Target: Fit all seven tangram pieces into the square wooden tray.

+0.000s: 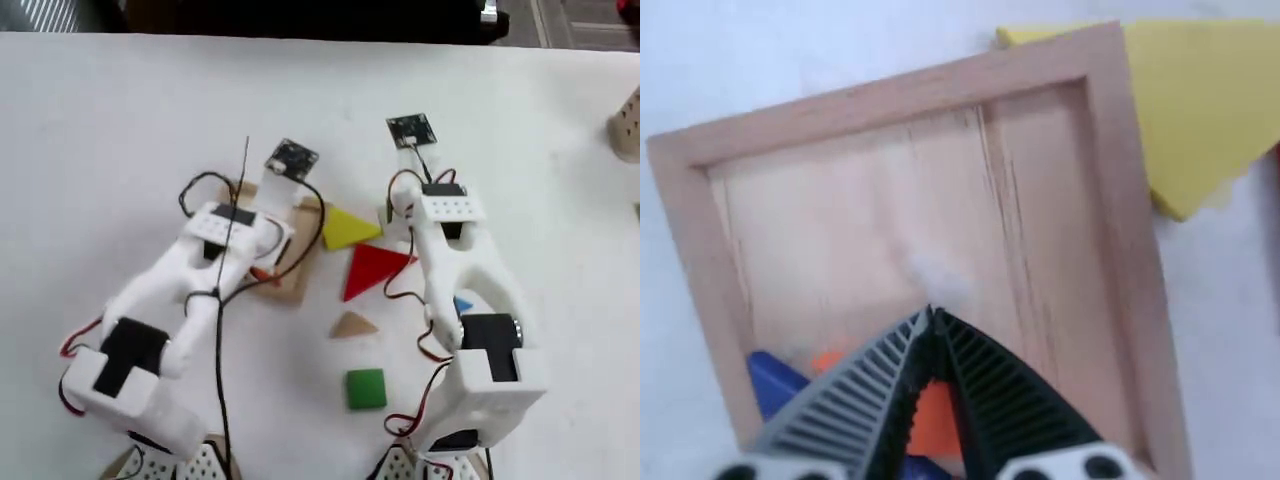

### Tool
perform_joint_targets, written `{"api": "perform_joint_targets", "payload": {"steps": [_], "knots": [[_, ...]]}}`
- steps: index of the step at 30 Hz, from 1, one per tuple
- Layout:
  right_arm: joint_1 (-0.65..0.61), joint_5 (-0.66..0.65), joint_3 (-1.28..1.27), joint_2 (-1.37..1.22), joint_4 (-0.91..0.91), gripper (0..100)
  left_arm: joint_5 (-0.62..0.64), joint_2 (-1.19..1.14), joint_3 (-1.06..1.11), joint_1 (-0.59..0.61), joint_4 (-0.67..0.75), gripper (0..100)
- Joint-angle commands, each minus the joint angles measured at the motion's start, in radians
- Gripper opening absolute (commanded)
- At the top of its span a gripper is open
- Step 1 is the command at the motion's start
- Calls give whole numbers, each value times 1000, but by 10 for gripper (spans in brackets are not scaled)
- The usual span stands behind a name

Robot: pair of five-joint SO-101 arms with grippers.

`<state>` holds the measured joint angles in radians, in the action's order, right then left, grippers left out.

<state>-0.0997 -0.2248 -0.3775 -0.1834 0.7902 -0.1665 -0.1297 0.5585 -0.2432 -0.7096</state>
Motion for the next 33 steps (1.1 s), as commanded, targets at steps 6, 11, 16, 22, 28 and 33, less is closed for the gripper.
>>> {"api": "perform_joint_targets", "payload": {"steps": [6,11,16,22,28,33], "knots": [[5,5,32,5,-16,17,-20,173,14,85,41,23],[4,-21,32,5,-16,17,-25,125,21,110,58,23],[2,-25,31,5,-16,17,-28,22,-11,77,32,24],[5,-25,31,5,-16,17,-29,21,-25,77,-29,24],[4,-28,31,5,-16,17,-29,22,-25,50,-98,24],[2,-28,31,4,-18,17,-31,35,-2,18,-94,23]]}}
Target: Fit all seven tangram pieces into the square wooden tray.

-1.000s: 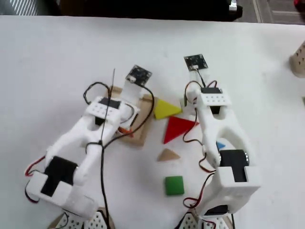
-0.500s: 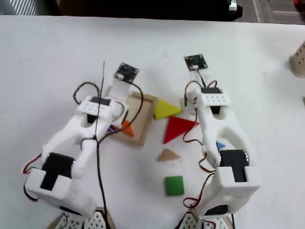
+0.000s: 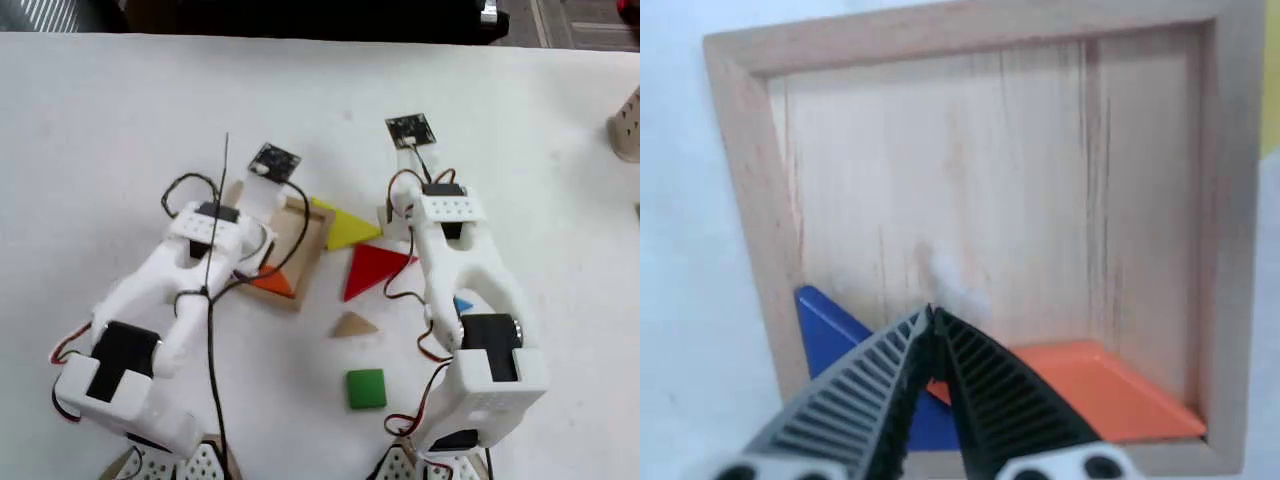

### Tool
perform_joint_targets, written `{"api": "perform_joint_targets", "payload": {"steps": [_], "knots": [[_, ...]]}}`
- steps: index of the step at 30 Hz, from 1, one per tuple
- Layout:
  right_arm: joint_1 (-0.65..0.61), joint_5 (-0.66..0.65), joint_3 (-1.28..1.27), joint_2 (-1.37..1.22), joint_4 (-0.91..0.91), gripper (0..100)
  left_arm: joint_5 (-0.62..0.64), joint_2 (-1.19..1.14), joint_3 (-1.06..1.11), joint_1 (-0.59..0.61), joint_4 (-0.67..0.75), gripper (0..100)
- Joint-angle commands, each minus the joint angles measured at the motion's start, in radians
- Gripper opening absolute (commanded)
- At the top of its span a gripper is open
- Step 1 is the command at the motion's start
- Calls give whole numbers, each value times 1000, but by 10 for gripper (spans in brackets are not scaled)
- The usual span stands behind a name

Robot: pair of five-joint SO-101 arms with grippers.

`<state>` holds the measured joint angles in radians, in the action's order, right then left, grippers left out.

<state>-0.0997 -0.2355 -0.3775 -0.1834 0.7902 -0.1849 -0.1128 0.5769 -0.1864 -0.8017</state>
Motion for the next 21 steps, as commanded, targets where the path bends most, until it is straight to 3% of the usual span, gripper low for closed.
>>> {"api": "perform_joint_targets", "payload": {"steps": [1,6,13,21], "knots": [[2,-17,31,4,-18,17,-12,33,-9,-44,0,23],[2,-17,31,4,-18,17,-12,170,97,-64,44,23],[4,-17,31,4,-18,17,-11,334,307,-76,261,26],[5,-17,31,4,-18,17,-157,300,307,-137,203,24]]}}
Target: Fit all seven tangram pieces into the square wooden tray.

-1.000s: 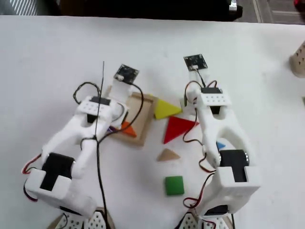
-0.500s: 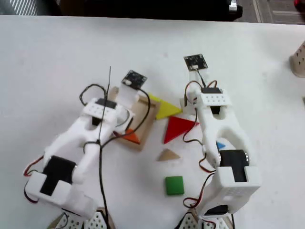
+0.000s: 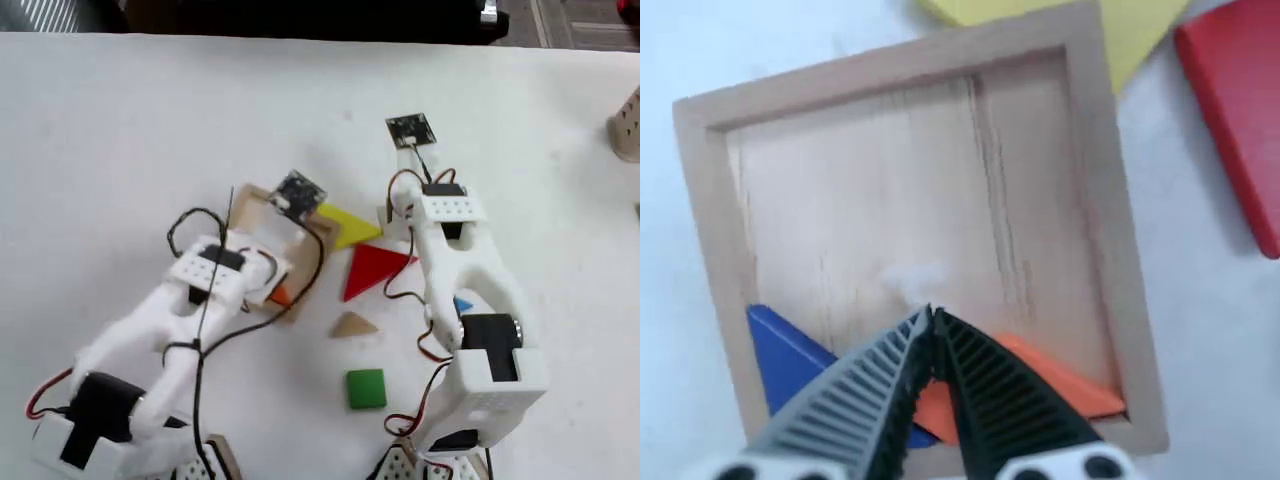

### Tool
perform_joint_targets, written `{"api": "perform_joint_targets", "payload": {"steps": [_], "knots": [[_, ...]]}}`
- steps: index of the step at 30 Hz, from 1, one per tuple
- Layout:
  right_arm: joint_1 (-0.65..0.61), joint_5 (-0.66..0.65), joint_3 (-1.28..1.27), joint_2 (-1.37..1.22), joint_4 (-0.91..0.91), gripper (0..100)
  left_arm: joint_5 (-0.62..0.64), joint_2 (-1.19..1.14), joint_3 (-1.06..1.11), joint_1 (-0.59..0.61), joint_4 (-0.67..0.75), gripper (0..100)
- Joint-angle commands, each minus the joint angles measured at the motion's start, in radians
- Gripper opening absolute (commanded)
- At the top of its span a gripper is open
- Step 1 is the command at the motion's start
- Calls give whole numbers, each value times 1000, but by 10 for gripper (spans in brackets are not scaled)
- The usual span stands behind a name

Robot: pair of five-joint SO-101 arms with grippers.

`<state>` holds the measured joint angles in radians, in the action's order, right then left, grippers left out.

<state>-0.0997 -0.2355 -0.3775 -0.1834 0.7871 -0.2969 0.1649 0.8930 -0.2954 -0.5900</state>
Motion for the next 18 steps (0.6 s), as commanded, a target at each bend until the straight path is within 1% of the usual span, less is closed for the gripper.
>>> {"api": "perform_joint_targets", "payload": {"steps": [1,4,6,11,13,15,18], "knots": [[5,-17,31,4,-15,17,-48,22,-9,-28,-11,24],[5,-17,31,4,-15,17,-52,31,-2,-27,-17,24],[5,-17,31,4,-15,17,-64,38,-2,-27,-57,26],[5,-17,31,4,-15,17,-272,42,-3,-30,-121,24],[5,-17,31,4,-15,17,-330,42,-3,-48,-143,24],[4,-17,31,4,-15,17,-344,42,-3,-56,-138,24],[4,-17,31,4,-15,17,-298,42,-9,-45,-115,24]]}}
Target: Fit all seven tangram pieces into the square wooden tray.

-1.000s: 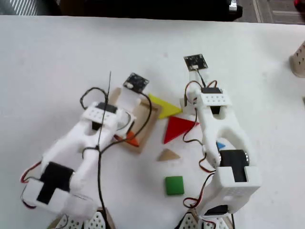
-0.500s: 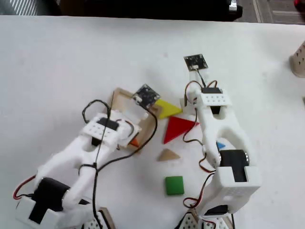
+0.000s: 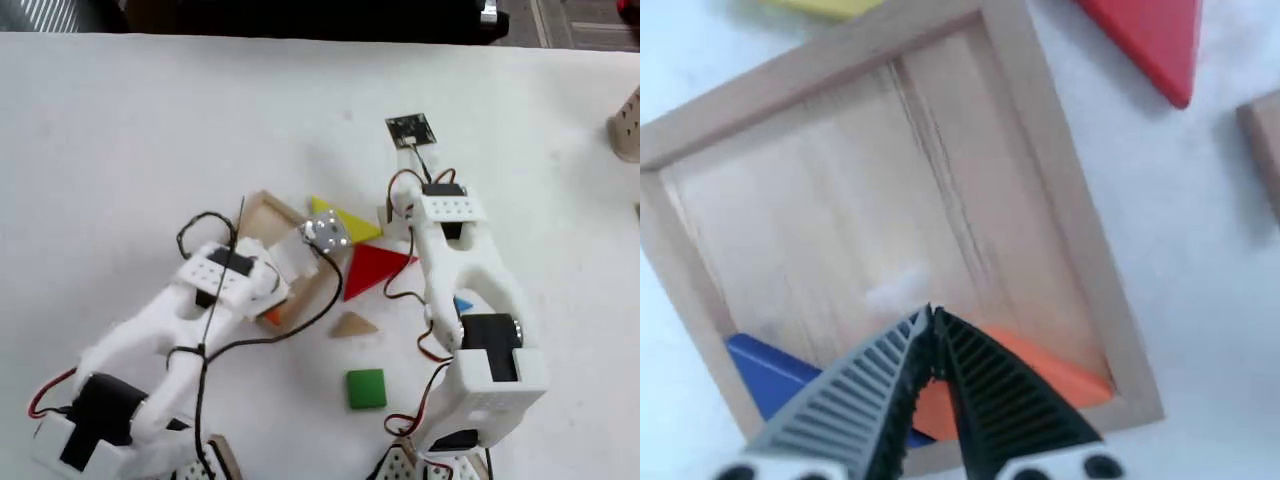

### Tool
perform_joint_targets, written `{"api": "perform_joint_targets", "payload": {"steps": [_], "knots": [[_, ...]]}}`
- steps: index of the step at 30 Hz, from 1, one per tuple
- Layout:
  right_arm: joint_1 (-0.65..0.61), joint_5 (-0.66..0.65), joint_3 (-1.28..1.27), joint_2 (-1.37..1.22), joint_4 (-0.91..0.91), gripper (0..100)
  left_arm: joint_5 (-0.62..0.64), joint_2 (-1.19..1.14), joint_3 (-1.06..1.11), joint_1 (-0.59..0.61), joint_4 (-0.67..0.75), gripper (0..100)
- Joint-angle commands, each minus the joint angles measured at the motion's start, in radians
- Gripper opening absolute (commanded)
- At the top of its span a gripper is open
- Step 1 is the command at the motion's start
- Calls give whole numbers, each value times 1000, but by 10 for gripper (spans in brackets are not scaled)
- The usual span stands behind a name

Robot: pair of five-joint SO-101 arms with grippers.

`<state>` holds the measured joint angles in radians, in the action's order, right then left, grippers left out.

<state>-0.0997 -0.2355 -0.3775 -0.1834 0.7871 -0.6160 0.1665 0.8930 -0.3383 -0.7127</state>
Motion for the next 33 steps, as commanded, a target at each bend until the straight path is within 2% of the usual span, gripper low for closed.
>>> {"api": "perform_joint_targets", "payload": {"steps": [1,5,18,26,33], "knots": [[4,-17,31,4,-15,17,43,41,-9,-1,32,24],[5,-17,31,4,-15,17,110,41,-8,48,86,24],[4,-17,31,4,-15,17,118,42,-11,59,84,24],[2,-18,31,4,-15,17,226,47,66,-85,181,23],[2,-18,31,4,-15,17,226,183,183,-134,114,23]]}}
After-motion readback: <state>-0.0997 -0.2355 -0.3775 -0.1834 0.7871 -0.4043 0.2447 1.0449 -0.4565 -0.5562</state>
